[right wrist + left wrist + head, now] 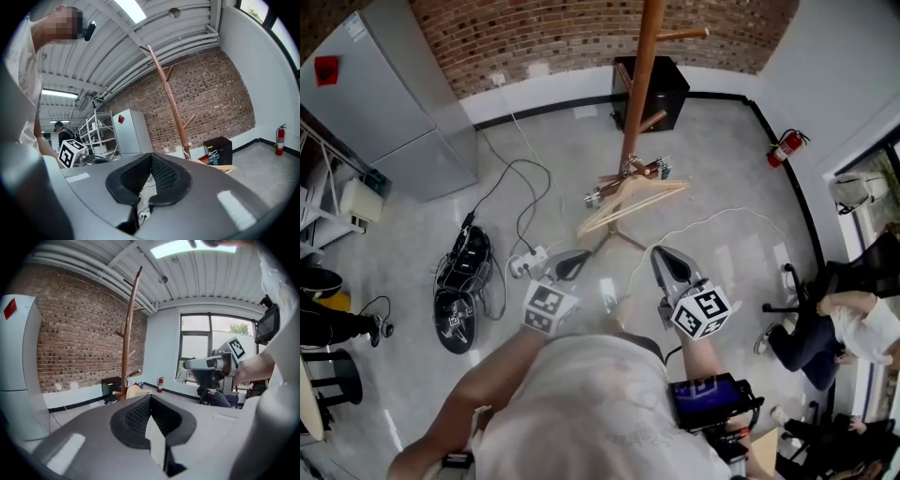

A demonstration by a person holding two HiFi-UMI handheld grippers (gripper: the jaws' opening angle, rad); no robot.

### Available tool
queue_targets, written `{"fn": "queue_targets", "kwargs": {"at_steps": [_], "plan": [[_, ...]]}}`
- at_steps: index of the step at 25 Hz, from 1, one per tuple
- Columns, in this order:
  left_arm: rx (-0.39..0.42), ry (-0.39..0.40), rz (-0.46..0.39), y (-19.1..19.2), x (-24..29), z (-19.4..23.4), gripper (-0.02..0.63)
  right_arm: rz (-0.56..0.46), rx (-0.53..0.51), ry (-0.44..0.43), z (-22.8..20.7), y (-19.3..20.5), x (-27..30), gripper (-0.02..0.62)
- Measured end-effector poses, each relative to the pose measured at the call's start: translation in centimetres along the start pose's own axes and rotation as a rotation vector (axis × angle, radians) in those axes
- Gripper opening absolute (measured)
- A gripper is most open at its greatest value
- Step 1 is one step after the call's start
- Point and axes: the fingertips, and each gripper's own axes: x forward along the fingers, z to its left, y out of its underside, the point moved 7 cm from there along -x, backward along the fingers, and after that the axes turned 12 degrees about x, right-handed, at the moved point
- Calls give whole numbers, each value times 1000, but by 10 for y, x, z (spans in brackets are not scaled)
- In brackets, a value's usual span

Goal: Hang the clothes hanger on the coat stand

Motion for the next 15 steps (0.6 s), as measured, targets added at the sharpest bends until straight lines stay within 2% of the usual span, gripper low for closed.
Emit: {"fn": "queue_targets", "kwargs": {"at_steps": [10,15], "plan": [[6,55,-12,5,-21,-17,2,-20,2,30,26,22,-23,14],[16,68,-19,5,-26,-15,2,-24,-11,29,36,20,-22,14]]}}
